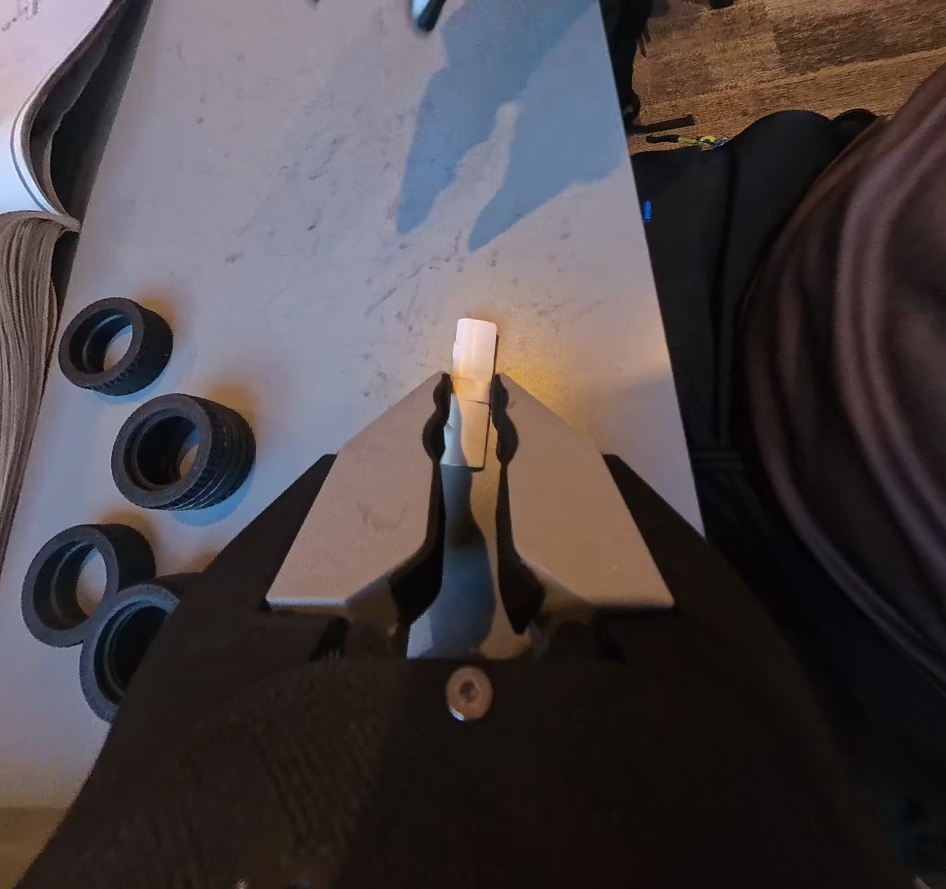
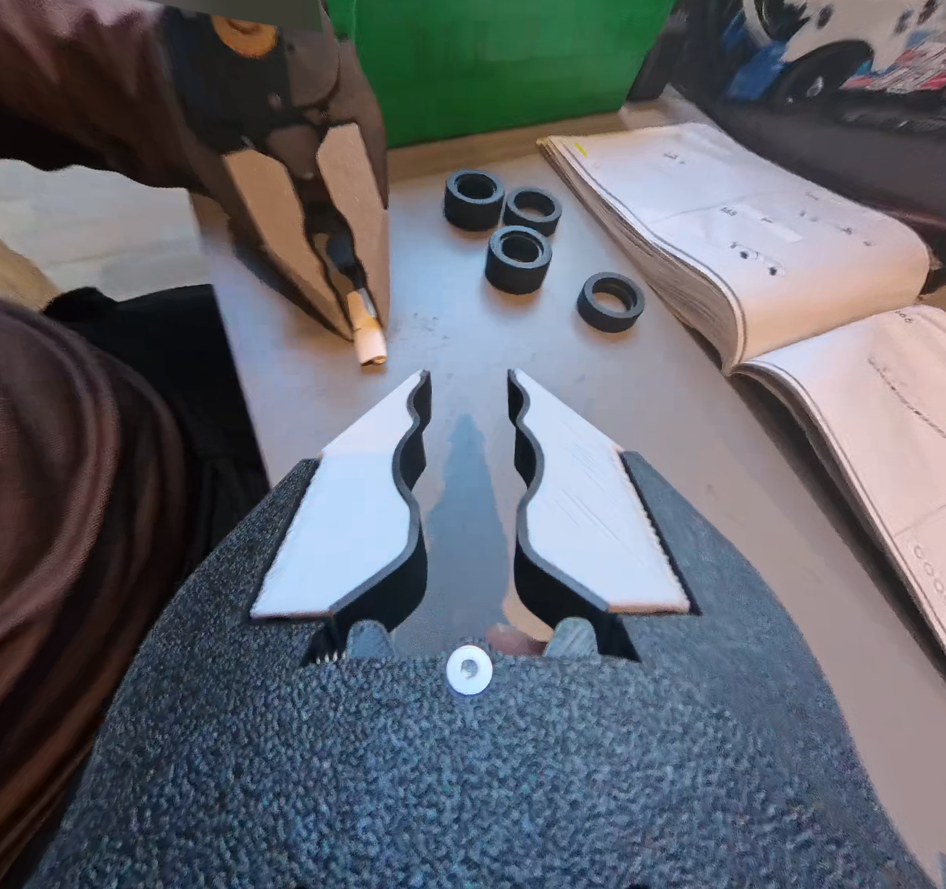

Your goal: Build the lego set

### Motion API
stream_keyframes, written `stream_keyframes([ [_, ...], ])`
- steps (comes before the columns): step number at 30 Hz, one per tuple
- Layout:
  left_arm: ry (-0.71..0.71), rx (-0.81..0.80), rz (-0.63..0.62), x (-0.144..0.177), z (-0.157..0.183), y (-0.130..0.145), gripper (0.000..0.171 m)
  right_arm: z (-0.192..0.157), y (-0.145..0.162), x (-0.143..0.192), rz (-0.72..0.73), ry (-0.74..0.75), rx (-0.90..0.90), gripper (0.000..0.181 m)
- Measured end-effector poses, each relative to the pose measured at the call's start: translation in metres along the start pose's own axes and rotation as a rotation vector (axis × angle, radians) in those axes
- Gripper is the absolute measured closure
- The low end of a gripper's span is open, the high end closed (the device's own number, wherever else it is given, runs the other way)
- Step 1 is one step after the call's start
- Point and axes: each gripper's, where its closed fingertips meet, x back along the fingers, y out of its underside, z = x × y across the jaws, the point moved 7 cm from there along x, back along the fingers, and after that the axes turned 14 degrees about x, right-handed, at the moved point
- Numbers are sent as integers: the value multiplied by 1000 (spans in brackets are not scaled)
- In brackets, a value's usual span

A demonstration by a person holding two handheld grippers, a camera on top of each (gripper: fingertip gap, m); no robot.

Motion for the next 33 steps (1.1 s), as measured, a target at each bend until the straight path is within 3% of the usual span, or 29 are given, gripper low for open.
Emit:
stream_keyframes([
  [3, -21, -18, 10, 1, 4, 1, 158, -34, 2, 33, 23, -153, 4, 157],
  [6, -12, -59, 15, 1, 10, 2, 158, -86, 24, 54, -80, -270, 32, 162],
  [12, 33, -85, 0, -4, 18, -4, 158, -143, 117, 38, -433, -276, -38, 165],
  [16, 11, -133, -11, -8, 24, -8, 158, -155, 140, 24, -469, -318, -38, 165],
  [23, 29, -130, -5, -10, 26, -9, 158, -150, 143, 15, -438, -364, -79, 176],
  [27, 42, -151, -11, -10, 26, -10, 158, -148, 135, 28, -379, -376, -134, 176],
  [30, 64, -177, 2, -10, 23, -10, 158, -137, 96, 46, -265, -331, -131, 176],
  [33, 88, -210, 12, -13, 20, -12, 158, -96, 41, 56, -153, -174, -94, 176],
])
